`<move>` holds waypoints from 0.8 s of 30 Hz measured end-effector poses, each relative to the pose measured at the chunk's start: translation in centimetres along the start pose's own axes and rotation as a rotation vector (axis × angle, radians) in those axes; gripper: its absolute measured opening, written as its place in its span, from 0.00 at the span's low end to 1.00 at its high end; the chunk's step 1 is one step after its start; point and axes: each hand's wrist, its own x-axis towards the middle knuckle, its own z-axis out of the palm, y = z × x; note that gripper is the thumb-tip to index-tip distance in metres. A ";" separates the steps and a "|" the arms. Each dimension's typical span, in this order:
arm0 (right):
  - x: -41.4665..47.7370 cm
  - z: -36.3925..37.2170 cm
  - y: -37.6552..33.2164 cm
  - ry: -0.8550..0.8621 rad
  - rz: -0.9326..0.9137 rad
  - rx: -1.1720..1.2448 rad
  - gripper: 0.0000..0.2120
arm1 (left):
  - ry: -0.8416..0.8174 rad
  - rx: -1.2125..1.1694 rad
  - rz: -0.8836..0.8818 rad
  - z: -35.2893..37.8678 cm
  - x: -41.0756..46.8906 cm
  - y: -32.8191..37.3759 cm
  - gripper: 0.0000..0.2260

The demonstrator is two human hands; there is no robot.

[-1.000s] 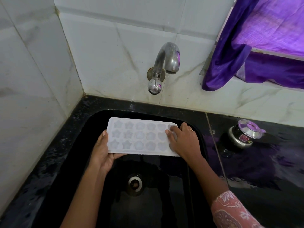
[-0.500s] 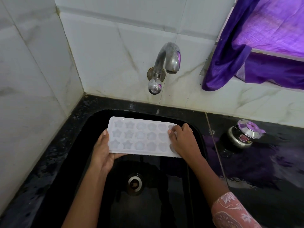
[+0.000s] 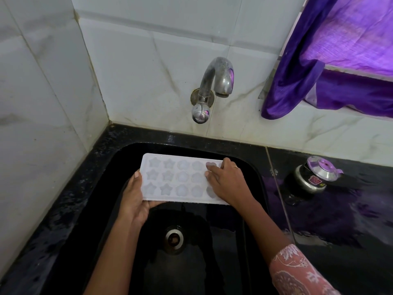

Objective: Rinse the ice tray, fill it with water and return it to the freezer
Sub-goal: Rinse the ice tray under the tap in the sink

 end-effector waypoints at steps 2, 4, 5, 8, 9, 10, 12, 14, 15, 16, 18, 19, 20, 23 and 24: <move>-0.1 -0.1 0.1 -0.014 -0.001 0.019 0.17 | 0.002 -0.004 0.000 -0.1 0.0 -0.1 0.14; -0.2 -0.1 0.3 -0.012 0.003 0.043 0.16 | 0.006 -0.014 -0.004 -0.1 0.0 -0.2 0.14; -0.2 -0.1 0.4 -0.011 0.011 0.050 0.16 | 0.005 -0.017 -0.007 -0.1 0.0 -0.2 0.14; -0.1 0.0 0.6 -0.020 0.050 0.042 0.16 | -0.003 -0.020 -0.014 -0.1 0.0 -0.3 0.14; -0.1 0.0 0.5 -0.025 0.064 0.034 0.17 | -0.005 -0.019 -0.015 0.0 0.0 -0.3 0.14; 0.0 0.0 0.4 -0.026 0.074 0.023 0.17 | -0.006 -0.019 -0.017 0.0 0.0 -0.3 0.14; 0.1 0.1 0.3 -0.025 0.084 -0.001 0.19 | -0.009 -0.018 -0.016 0.1 -0.1 -0.3 0.15; 0.0 0.2 0.2 -0.028 0.091 -0.005 0.19 | -0.010 -0.011 -0.011 0.1 -0.1 -0.2 0.15; 0.0 0.2 0.2 -0.028 0.092 0.003 0.19 | -0.009 -0.008 -0.011 0.0 -0.1 -0.2 0.16; -0.1 0.2 0.2 -0.029 0.093 0.014 0.19 | -0.006 -0.005 -0.013 0.0 0.0 -0.2 0.16; -0.1 0.1 0.1 -0.031 0.084 0.024 0.19 | -0.005 -0.001 -0.014 -0.1 0.0 -0.1 0.17; -0.2 0.2 0.1 -0.032 0.074 0.016 0.19 | -0.005 -0.001 -0.013 -0.1 0.0 -0.1 0.17; -0.2 0.2 0.0 -0.032 0.065 0.004 0.19 | -0.006 -0.003 -0.013 -0.1 0.0 -0.1 0.18; -0.2 0.2 0.0 -0.032 0.067 0.009 0.18 | -0.006 -0.005 -0.012 -0.1 0.0 -0.1 0.18; -0.2 0.2 0.1 -0.030 0.066 0.017 0.18 | -0.006 -0.006 -0.011 -0.1 0.0 -0.1 0.18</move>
